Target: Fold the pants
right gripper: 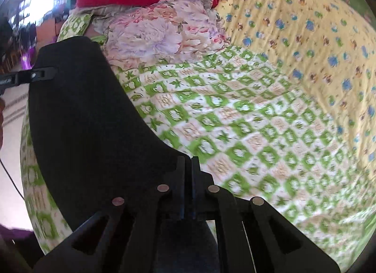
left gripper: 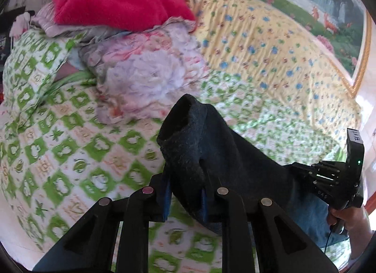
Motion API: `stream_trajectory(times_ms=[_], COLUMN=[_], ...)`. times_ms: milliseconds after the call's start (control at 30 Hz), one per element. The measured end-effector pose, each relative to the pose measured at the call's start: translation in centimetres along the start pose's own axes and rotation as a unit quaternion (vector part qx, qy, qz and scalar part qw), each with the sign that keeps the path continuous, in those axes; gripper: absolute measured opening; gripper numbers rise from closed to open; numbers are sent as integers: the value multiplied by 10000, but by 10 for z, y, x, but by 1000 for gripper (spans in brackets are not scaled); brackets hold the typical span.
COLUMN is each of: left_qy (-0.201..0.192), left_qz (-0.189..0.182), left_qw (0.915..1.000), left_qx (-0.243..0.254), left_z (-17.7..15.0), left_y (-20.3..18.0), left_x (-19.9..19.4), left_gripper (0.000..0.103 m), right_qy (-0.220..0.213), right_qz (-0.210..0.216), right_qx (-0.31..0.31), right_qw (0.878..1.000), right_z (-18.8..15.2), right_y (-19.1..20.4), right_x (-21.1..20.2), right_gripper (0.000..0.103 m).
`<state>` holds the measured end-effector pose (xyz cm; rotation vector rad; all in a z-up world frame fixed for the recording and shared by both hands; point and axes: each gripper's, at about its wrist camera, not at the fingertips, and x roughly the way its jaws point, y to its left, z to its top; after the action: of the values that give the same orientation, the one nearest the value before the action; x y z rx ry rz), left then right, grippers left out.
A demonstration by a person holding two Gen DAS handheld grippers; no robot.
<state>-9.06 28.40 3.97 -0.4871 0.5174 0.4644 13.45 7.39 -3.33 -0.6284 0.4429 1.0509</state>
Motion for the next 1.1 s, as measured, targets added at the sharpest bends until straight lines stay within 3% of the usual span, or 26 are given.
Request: stream_trajectory(times_ms=[200, 267, 333, 433, 500, 633, 733, 1100], left_qy=[497, 585, 568, 389, 253, 80, 74, 513], left_qz=[236, 382, 508, 667, 715, 588, 417, -355], left_qw=[9985, 9975, 9971, 9970, 9971, 9982, 9987, 9940], left_qx=[57, 80, 66, 6, 5, 63, 297, 904], left_z=[-17, -22, -23, -23, -21, -18, -18, -32], left_y=[30, 34, 37, 39, 36, 21, -1, -80], left_x=[40, 45, 40, 21, 7, -15, -20, -1], left_gripper=[20, 31, 38, 48, 48, 52, 55, 61], right_qy=[276, 333, 233, -1, -114, -280, -269, -213], right_qz=[40, -43, -87, -3, 151, 427, 581, 297], right_qx=[272, 386, 570, 960, 1308, 1929, 2288, 2886], right_qw=[9992, 9987, 9981, 9954, 9912, 9799, 9714, 9567], right_z=[-9, -12, -14, -18, -25, -49, -72, -140], right_y=[8, 6, 2, -10, -20, -31, -35, -44], right_x=[50, 56, 46, 15, -7, -39, -55, -105], right_gripper=[7, 18, 26, 26, 28, 39, 39, 40])
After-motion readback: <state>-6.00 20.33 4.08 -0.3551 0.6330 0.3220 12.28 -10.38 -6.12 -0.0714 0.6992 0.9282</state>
